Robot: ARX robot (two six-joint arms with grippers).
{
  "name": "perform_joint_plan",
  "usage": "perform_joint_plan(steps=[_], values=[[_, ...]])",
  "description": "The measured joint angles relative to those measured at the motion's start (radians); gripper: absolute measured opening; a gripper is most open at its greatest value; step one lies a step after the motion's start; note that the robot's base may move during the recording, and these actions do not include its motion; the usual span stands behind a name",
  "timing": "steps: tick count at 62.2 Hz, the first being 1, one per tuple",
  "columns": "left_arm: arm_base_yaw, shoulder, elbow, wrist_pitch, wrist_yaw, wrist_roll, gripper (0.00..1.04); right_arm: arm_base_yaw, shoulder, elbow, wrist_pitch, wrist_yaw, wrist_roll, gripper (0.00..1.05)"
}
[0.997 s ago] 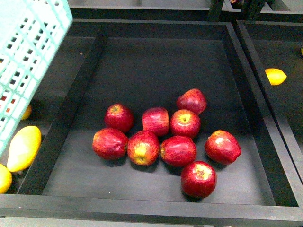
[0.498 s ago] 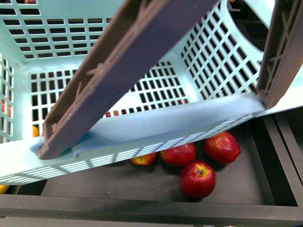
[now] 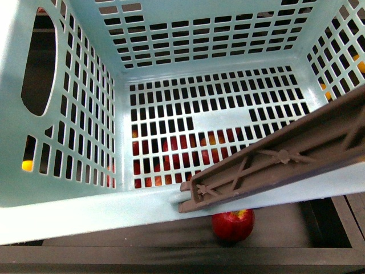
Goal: Pick lemon and mango into basket
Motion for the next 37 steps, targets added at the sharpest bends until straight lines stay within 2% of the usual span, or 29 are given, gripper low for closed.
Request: perform_joint_plan(steps=[37], values=[[0.001, 0.000, 0.000, 0.000, -0.005, 0.003, 0.05, 0.000, 0.000, 0.000, 0.000, 0.000, 0.000, 0.96]])
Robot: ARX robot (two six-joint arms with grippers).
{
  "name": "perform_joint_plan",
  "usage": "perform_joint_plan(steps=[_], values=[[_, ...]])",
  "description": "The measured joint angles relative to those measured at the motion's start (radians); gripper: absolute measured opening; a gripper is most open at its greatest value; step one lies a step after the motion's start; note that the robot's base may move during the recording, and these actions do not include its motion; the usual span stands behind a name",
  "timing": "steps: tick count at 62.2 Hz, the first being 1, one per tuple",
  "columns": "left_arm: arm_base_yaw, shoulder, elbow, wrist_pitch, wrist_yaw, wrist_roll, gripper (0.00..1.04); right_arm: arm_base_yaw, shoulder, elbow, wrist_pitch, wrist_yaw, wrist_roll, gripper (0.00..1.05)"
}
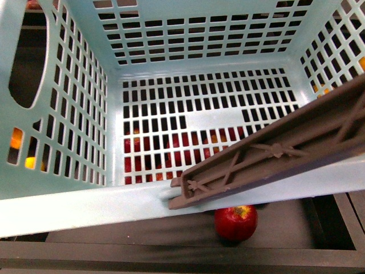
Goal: Pick lemon and mango into basket
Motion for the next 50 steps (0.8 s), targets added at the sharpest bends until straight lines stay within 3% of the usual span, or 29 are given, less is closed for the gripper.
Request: perform_joint_plan(steps=[7, 10, 15, 25, 32, 50], values=[[0.000, 0.000, 0.000, 0.000, -0.005, 0.000, 0.05, 0.004, 0.196, 0.121, -0.300, 0.218, 0.183, 0.96], [0.000, 0.000, 0.000, 0.000, -0.006, 0.002, 0.05, -0.055, 0.289, 0.142, -0.367, 0.214, 0.262, 0.96], [0.000, 0.000, 0.000, 0.000, -0.001, -0.001, 0.05, -0.136, 0.335, 0.146, -0.353, 0.166, 0.303, 0.96], [0.000, 0.000, 0.000, 0.000, 0.002, 0.001, 0.05, -0.359, 0.476, 0.192, -0.208, 0.021, 0.323, 0.96], [0.000, 0.000, 0.000, 0.000, 0.001, -0.001, 0.05, -0.488, 0.655, 0.215, -0.040, -0.014, 0.311, 0.96], [0.000, 0.000, 0.000, 0.000, -0.001, 0.001, 0.05, -0.624, 1.390, 0.389, 0.460, 0.016, 0.104, 0.96]])
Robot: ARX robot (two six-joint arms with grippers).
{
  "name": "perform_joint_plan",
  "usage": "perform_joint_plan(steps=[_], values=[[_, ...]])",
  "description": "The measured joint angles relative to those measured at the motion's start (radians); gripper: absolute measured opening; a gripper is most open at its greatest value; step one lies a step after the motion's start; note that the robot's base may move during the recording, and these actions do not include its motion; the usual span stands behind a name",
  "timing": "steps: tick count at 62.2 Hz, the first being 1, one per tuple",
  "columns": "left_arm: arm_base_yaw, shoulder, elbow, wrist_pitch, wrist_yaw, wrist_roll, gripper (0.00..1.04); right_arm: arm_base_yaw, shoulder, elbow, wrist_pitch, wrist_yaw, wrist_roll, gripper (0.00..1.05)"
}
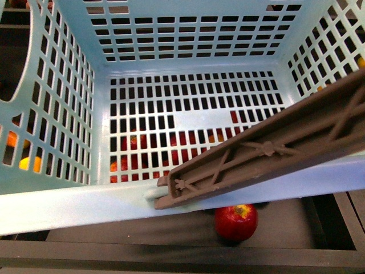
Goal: Pick lemon and mango into basket
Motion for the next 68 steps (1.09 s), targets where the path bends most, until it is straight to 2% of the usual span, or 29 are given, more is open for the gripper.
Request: perform_joint_plan(steps=[4, 12, 27, 38, 50, 68], values=[[0.000, 0.000, 0.000, 0.000, 0.002, 0.000, 0.05, -0.020, 0.154, 0.074, 0.039, 0.023, -0.072, 0.96], [0.000, 0.000, 0.000, 0.000, 0.001, 0.000, 0.05, -0.064, 0.465, 0.243, 0.060, 0.059, -0.312, 0.96], [0.000, 0.000, 0.000, 0.000, 0.000, 0.000, 0.05, -0.080, 0.685, 0.374, 0.063, 0.023, -0.666, 0.96], [0.000, 0.000, 0.000, 0.000, 0.001, 0.000, 0.05, -0.041, 0.825, 0.475, 0.037, -0.018, -0.980, 0.96], [0.000, 0.000, 0.000, 0.000, -0.001, 0.000, 0.05, -0.010, 0.930, 0.605, -0.011, -0.014, -1.064, 0.96], [0.000, 0.000, 0.000, 0.000, 0.000, 0.000, 0.05, 0.028, 1.099, 0.853, -0.102, -0.003, -1.050, 0.96]])
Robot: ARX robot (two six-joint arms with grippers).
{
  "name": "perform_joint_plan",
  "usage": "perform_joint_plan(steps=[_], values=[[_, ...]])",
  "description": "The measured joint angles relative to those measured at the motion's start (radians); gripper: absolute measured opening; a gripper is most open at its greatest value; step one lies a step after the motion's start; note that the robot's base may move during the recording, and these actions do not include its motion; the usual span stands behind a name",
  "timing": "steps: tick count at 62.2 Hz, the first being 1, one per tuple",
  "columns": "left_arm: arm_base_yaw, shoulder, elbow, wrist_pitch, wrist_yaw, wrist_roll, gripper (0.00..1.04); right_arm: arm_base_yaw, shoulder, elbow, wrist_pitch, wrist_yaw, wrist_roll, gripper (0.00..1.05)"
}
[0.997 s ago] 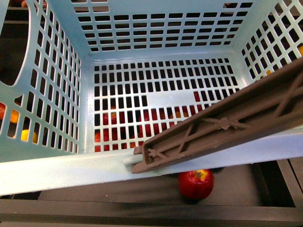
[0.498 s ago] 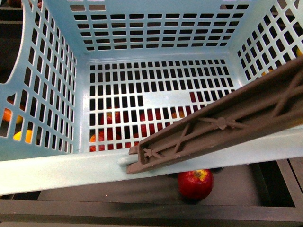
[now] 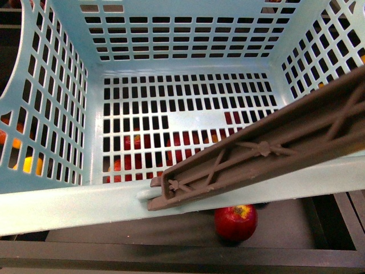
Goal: Pick lemon and mango into basket
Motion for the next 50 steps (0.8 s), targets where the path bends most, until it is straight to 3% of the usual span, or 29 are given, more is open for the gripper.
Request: perform_joint_plan(steps=[31, 42, 50], values=[[0.000, 0.000, 0.000, 0.000, 0.000, 0.000, 0.05, 0.031, 0.117, 0.173, -0.060, 0.023, 0.115, 0.96], [0.000, 0.000, 0.000, 0.000, 0.000, 0.000, 0.05, 0.035, 0.125, 0.180, -0.070, 0.021, 0.167, 0.75], [0.000, 0.000, 0.000, 0.000, 0.000, 0.000, 0.05, 0.037, 0.122, 0.171, -0.058, 0.014, 0.216, 0.73]])
